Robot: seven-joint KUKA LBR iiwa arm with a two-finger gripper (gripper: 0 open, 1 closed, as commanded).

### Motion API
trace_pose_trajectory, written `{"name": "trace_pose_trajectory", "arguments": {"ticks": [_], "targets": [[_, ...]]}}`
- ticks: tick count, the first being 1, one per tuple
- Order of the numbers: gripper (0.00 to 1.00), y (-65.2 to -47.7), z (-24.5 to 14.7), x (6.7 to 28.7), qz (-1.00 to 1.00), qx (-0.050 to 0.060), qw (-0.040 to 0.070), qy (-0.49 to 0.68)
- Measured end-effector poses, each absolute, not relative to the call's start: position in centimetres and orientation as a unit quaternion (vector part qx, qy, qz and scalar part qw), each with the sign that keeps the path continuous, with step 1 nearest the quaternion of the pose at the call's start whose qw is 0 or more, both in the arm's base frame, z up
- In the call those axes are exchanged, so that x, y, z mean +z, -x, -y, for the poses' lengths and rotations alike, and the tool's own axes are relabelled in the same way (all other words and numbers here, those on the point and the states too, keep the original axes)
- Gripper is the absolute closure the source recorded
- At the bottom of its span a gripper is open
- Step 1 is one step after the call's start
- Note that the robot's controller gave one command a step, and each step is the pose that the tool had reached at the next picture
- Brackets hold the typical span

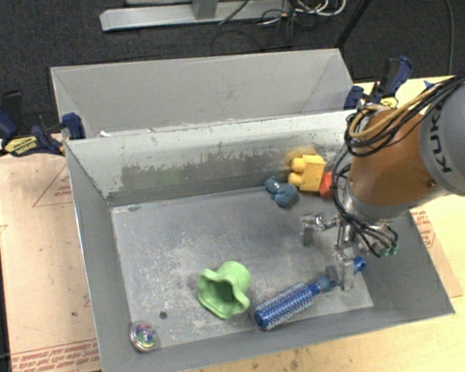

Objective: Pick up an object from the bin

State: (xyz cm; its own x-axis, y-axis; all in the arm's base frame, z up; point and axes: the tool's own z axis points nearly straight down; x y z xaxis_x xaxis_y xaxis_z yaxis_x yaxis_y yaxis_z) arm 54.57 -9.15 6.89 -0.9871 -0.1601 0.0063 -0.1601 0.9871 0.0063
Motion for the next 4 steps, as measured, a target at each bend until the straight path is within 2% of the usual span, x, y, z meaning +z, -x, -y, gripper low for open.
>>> {"name": "trace_pose_trajectory", "arguments": {"ticks": [1, 2, 3, 4], "targets": [[0.0, -48.7, 5.1, 7.5, 0.982, 0.003, -0.014, -0.187], [0.0, -49.4, -4.2, 7.4, 0.978, -0.002, -0.004, -0.209], [0.0, -50.4, 2.8, 17.5, 0.997, 0.001, -0.004, -0.08], [0.0, -48.5, 3.4, 7.7, 0.992, 0.0, -0.007, -0.125]]}}
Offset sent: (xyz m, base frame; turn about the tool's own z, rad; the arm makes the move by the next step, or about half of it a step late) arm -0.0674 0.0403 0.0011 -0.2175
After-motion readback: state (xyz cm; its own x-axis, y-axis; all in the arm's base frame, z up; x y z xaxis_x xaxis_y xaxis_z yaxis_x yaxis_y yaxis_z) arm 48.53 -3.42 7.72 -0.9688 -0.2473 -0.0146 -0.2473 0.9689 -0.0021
